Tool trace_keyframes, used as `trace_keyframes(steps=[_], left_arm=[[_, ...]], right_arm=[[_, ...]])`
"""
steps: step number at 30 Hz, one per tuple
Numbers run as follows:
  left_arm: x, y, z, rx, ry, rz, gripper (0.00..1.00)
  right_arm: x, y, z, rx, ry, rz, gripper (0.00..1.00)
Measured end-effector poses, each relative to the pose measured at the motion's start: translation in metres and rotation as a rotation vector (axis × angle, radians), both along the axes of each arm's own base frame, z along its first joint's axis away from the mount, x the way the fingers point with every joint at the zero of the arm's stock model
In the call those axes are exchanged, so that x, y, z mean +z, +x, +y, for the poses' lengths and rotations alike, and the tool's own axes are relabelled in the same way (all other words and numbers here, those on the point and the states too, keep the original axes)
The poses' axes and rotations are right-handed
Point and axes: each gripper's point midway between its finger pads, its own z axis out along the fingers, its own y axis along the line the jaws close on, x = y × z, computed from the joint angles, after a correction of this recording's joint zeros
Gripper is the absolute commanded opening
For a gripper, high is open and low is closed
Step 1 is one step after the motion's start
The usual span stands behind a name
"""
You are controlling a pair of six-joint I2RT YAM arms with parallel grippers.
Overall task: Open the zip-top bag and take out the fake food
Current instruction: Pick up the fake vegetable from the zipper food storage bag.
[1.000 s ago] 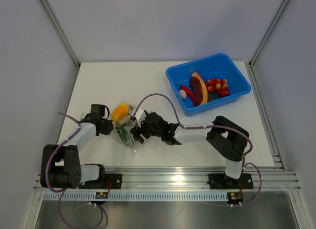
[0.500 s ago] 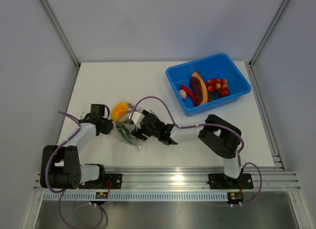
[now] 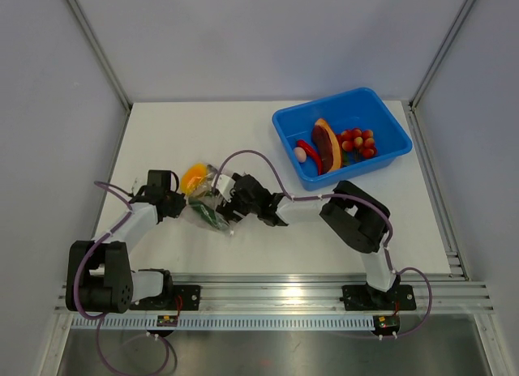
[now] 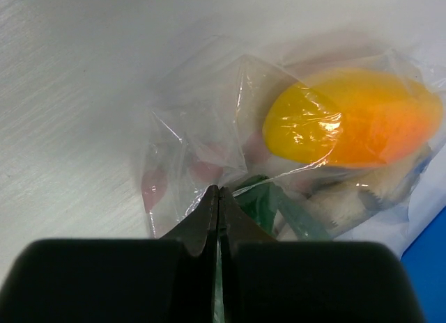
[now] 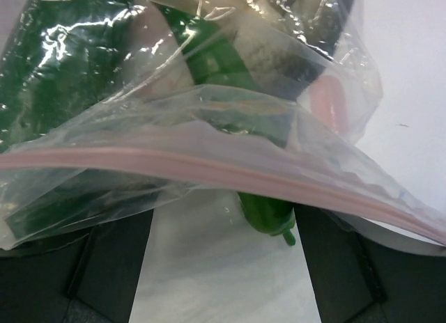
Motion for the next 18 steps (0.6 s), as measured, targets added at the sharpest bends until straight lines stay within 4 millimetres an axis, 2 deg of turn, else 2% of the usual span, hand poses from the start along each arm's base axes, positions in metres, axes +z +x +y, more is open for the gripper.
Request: trace_keyframes(steps=[6, 10, 11, 17, 18], left_arm=[[0.001, 0.002, 0.000, -0.004, 0.000, -0.011, 0.00], [0.001, 0.003, -0.001, -0.006, -0.001, -0.013, 0.00], [0.001, 0.003, -0.001, -0.007, 0.000, -0.013, 0.00], [0.001, 0.002, 0.000, -0.003, 0.001, -0.012, 0.00], [0.001, 0.002, 0.000, 0.001, 0.001, -0.011, 0.00]], right_arm=[[-0.006, -0.006, 0.014, 0.072, -0.010, 0.097, 0.81], [-0.010, -0.011, 0.015, 0.103, -0.019, 0.167, 0.64], [-0.011, -0.013, 0.014, 0.107, -0.020, 0.181, 0.57], [-0.017, -0.020, 0.011, 0.105, -0.029, 0.223, 0.43], [-0.017, -0.020, 0.011, 0.104, -0.028, 0.224, 0.36]])
